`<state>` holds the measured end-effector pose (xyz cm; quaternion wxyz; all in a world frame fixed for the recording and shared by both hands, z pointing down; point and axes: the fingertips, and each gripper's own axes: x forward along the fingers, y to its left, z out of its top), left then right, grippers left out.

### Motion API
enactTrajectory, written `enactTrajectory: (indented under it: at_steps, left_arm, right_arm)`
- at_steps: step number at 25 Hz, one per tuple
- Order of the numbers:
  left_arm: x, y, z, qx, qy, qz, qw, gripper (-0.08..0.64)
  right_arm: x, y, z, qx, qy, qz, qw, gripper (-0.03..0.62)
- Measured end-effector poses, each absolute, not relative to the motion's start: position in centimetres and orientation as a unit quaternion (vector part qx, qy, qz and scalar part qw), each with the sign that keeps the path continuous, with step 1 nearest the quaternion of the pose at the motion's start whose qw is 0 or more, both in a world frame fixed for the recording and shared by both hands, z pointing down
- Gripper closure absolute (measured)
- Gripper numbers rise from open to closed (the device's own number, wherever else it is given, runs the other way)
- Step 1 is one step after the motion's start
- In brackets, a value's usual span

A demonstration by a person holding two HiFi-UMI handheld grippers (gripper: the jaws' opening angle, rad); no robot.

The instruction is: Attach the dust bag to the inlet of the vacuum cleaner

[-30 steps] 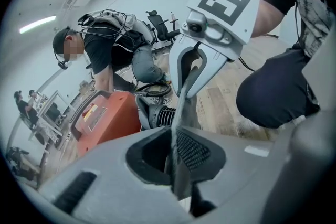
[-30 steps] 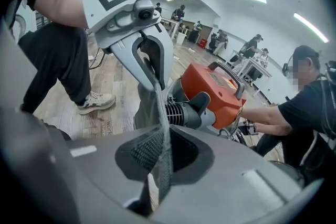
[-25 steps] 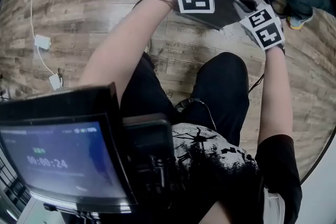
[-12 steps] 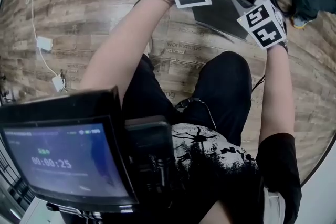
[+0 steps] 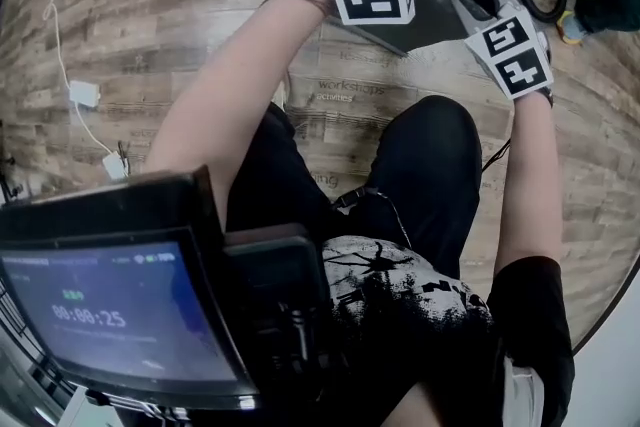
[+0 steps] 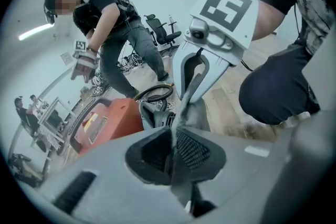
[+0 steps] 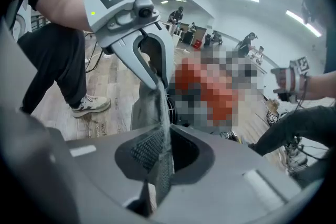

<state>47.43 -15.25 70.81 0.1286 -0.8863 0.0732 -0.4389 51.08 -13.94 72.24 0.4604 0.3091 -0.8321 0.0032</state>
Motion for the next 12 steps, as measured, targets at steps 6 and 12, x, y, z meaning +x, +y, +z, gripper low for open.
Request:
enactTrajectory:
  at_steps: [6,12]
  left_arm:
    - [46.7,-15.3,71.1,-0.888,0.084,-0.44,0.104,0.522]
    - [45.6,-15.1,72.8,-0.885,0.082,-0.451,0.084,0.526]
  right_arm:
    - [50.7,-14.2,70.9,0.304,-0.821,-0.04,0.481,0.557]
    - [48.8,-14.6,69.5,0.294,-0.817,-0.084,0.489,0.558]
